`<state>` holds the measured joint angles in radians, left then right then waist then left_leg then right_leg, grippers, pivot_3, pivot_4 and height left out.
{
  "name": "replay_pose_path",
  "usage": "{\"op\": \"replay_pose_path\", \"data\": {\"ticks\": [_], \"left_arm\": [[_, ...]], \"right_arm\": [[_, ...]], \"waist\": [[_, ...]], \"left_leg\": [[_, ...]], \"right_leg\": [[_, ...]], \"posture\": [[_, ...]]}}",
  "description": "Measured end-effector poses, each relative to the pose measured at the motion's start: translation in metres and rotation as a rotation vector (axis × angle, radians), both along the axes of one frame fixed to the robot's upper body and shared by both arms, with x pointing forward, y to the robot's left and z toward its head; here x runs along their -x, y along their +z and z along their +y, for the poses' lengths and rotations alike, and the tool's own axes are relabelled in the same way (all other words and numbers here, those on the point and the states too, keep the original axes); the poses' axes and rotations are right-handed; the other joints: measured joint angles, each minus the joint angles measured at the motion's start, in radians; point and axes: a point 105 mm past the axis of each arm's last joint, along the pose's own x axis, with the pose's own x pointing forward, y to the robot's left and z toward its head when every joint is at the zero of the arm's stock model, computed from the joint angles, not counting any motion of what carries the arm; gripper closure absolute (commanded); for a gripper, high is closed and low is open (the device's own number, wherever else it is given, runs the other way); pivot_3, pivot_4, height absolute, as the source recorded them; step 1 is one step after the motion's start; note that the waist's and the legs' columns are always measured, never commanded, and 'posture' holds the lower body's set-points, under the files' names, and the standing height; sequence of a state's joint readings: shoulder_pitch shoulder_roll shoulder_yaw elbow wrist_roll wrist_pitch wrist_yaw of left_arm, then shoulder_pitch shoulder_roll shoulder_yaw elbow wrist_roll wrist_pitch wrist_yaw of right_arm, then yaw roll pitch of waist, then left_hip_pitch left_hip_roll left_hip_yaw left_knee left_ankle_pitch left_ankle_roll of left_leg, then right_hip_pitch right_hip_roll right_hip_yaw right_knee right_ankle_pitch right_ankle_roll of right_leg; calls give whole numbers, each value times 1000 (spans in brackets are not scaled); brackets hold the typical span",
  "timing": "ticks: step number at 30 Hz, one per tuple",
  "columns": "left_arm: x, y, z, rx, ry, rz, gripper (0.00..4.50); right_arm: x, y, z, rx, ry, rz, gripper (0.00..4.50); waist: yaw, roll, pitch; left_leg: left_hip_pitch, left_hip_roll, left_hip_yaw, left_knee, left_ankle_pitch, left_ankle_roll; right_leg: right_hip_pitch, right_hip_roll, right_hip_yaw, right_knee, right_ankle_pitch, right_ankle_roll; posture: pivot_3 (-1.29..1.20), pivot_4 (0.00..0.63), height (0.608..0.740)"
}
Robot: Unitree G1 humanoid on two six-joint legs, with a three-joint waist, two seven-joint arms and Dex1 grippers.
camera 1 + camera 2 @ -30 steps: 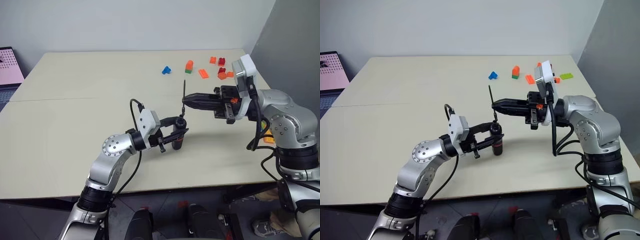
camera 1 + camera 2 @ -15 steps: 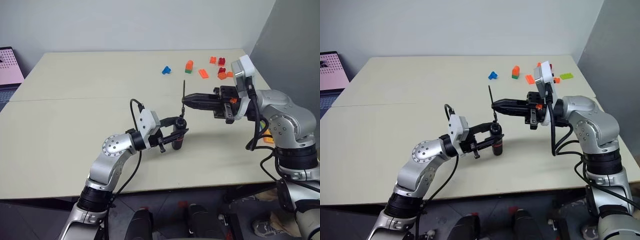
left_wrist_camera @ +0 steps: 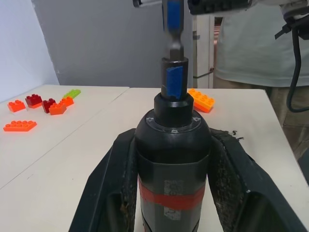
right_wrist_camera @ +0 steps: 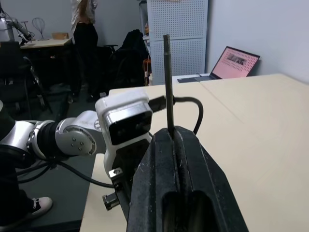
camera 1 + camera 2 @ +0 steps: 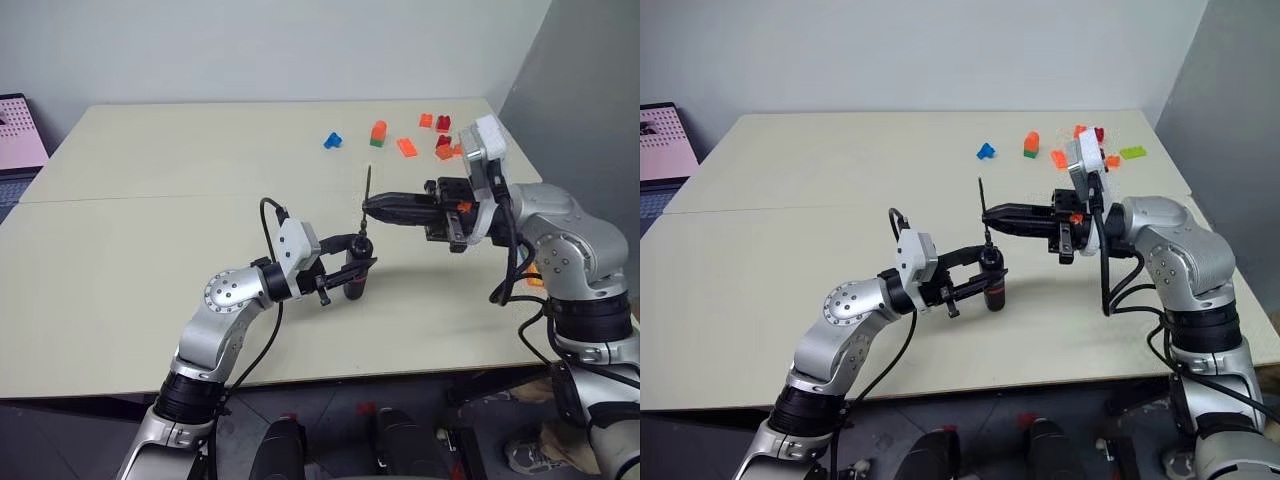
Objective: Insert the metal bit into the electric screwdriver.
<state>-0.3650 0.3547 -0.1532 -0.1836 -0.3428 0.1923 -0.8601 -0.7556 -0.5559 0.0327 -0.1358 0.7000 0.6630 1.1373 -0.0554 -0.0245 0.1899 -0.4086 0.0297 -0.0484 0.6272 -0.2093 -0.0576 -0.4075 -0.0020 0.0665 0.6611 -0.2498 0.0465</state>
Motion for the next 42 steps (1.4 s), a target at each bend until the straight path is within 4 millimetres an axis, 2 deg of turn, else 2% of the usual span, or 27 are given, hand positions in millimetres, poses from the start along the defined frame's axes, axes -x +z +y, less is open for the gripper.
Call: {"op": "replay_pose_path", "data": {"ticks": [27,30,37,39,41,42], "left_arm": [[1,-1,0,-4,-3,-3,2858],[0,0,0,-3,-2,-3,2859],[0,0,0,-3,-3,-3,2859],[0,0,-1,-5,-4,-3,2859],[-1,2,-2,-19,-7,-8,2859],[-2,2,-2,-26,-7,-11,2859]], "right_arm": [[1,-4,-1,65,-13,-21,4500],[-1,-4,-2,64,-29,-8,3967],[-1,2,-13,74,-77,-4,2198],[-1,2,-16,76,-89,-3,1823],[1,2,-25,84,-127,-11,1243],[1,2,-26,87,-132,-13,1106]], "waist": [[0,0,0],[0,0,0],[0,0,0],[1,0,0],[4,0,0],[4,0,0]], "left_leg": [[0,0,0,0,0,0],[0,0,0,0,0,0],[0,0,0,0,0,0],[0,0,0,0,0,0],[-1,0,0,0,0,0],[-1,0,0,0,0,0]], "right_leg": [[0,0,0,0,0,-1],[0,0,0,0,0,-1],[0,0,0,0,0,-1],[0,0,0,0,0,-1],[0,0,0,-1,-2,-3],[0,0,0,-1,-2,-4]], "posture": [[0,150,740],[0,150,740],[0,150,740],[0,150,740],[0,150,740],[0,150,740]]}}
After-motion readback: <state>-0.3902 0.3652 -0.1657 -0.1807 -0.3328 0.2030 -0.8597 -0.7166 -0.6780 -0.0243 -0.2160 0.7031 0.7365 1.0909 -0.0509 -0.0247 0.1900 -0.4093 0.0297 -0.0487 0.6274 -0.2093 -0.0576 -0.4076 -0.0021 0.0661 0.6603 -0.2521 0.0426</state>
